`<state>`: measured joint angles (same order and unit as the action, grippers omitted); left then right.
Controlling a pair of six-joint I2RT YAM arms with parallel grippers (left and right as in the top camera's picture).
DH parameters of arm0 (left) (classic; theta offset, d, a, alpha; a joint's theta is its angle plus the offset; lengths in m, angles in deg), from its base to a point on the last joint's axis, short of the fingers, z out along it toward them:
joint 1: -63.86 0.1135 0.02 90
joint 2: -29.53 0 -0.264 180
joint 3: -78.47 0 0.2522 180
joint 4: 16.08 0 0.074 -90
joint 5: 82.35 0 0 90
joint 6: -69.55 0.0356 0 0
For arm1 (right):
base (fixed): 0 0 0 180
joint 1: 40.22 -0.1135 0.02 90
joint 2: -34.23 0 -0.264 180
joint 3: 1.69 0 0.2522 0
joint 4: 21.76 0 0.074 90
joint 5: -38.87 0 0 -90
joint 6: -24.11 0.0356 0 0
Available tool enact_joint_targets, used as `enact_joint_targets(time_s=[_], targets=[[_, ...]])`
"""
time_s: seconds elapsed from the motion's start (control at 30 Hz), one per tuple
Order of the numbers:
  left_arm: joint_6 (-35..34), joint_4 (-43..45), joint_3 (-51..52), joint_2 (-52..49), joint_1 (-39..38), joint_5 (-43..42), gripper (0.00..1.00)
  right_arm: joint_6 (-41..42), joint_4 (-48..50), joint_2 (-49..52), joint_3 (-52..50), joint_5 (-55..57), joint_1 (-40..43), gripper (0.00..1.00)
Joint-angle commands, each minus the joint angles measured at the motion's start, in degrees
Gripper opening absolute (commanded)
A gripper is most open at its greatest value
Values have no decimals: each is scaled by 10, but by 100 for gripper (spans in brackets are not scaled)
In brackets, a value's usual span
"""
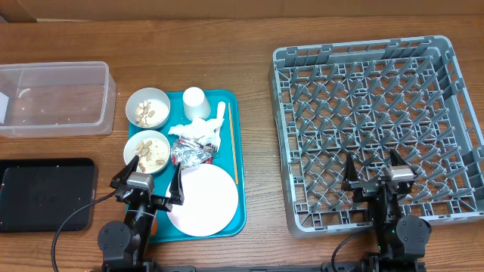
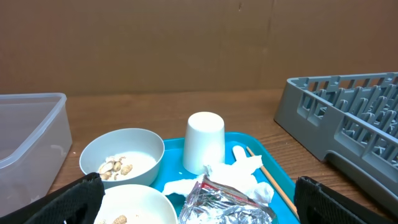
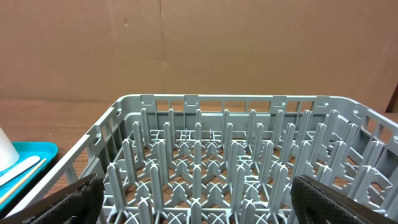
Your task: Sort waste into correct bins and load items into the dishwasher rack
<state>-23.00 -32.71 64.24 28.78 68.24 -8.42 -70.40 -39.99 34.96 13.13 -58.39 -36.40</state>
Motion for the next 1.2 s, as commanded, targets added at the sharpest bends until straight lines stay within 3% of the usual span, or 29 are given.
enact_joint_targets(time_s=[0.0,0.37,0.57,0.7,0.97,1.17], targets=[[9,0,2,5,-1,0,100,0,3,-6,-6,-3,3,100],[8,0,2,5,-2,12,100,0,3,-6,-6,-3,3,100],[-71,20,0,5,-2,-59,100,0,3,-6,-6,-3,3,100],[-71,12,-38,5,-2,-74,100,0,3,-6,-6,-3,3,100],[-67,-169,-210,1,-2,-18,100,0,3,-6,-6,-3,3,100],[-85,-340,-351,-86,-2,60,100,0,3,-6,-6,-3,3,100]])
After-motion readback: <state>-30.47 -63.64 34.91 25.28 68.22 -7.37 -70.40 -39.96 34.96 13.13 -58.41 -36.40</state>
